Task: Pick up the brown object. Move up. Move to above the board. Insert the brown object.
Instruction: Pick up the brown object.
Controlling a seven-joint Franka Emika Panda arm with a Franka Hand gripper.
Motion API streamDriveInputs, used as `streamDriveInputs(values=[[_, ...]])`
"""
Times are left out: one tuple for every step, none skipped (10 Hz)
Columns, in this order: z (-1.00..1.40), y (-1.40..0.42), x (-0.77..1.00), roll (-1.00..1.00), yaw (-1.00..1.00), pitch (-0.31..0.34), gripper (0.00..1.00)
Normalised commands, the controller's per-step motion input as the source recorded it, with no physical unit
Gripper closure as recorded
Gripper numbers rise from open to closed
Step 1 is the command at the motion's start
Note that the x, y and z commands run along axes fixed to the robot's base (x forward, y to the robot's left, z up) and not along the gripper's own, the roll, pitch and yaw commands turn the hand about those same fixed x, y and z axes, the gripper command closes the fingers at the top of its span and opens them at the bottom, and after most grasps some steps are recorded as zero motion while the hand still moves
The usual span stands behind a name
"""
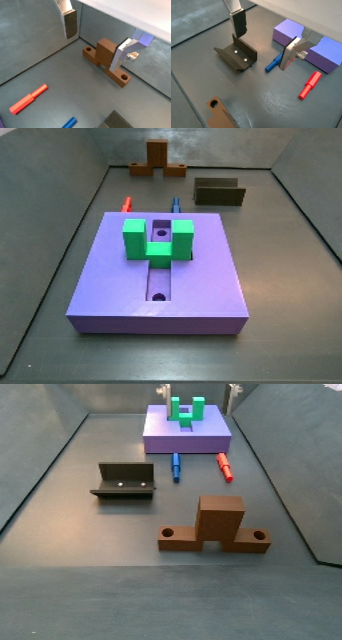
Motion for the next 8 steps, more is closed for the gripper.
streamDriveInputs(values=[[0.00,-0.01,0.02,0.00,0.00,0.000,0.00],[-0.09,-0.19,0.06,-0.01,0.00,-0.013,0.00],[-0.21,-0.40,0.14,-0.03,0.00,-0.047,0.00],[-0.26,-0.47,0.16,-0.04,0.00,-0.053,0.00],[-0.26,-0.41,0.14,-0.05,0.00,-0.053,0.00],[-0.18,-0.25,0.02,-0.02,0.01,-0.040,0.00],[-0.17,0.00,0.00,0.00,0.00,-0.074,0.00],[-0.33,0.22,-0.15,0.00,0.00,-0.083,0.00]])
